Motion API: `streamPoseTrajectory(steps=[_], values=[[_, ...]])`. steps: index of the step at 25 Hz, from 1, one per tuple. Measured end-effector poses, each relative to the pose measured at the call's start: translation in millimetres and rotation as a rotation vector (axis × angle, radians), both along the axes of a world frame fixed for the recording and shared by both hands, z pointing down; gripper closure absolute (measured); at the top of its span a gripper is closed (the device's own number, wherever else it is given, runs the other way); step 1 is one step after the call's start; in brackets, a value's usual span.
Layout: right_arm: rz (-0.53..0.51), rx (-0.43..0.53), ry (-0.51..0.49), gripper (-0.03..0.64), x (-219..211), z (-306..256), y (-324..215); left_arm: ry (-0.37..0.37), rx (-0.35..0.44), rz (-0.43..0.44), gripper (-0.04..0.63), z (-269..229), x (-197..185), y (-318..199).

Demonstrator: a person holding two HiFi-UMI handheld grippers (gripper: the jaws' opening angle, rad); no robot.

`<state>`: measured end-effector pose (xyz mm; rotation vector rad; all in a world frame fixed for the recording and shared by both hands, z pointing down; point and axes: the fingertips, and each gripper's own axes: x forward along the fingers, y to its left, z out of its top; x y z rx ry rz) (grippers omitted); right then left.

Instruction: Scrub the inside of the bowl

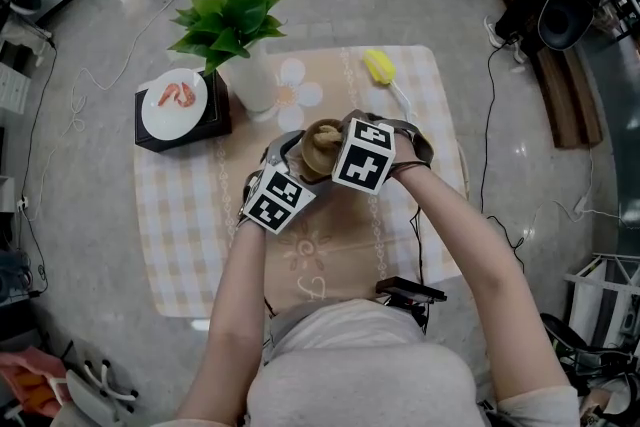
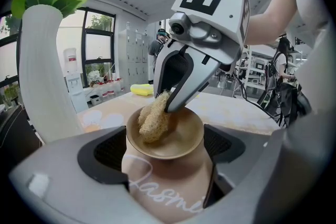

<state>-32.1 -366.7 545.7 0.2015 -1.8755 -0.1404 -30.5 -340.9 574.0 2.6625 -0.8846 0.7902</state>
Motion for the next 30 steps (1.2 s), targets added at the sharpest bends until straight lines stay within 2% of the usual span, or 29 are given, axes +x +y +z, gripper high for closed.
streamPoseTrajectory(steps=[7,12,15,20,26,30], values=[[-0.073,-0.035,0.093,0.528,7.5,1.4,11.9,0.001,-0.002,-0.003,0.124,-0.5,-0.4,0.2],[-0.058,-0.141,0.059,0.528,7.2,0.8,25.0,0.005,0.004,-0.002,0.124,-1.3,0.6,-0.7],[-0.020,-0.217,-0.003,0.528,2.9,-0.3,31.6,0.007,0.004,-0.002,0.124,-1.2,0.6,-1.0],[0.104,-0.271,-0.087,0.528,0.9,2.8,30.6,0.005,0.001,-0.002,0.123,-0.2,0.5,-0.4],[0.226,-0.268,-0.200,0.528,-3.6,4.9,17.9,0.006,0.003,-0.004,0.124,-1.8,0.0,-1.1],[0.329,-0.224,-0.257,0.528,1.5,2.1,2.8,0.002,-0.001,-0.001,0.124,-2.6,0.1,0.2]])
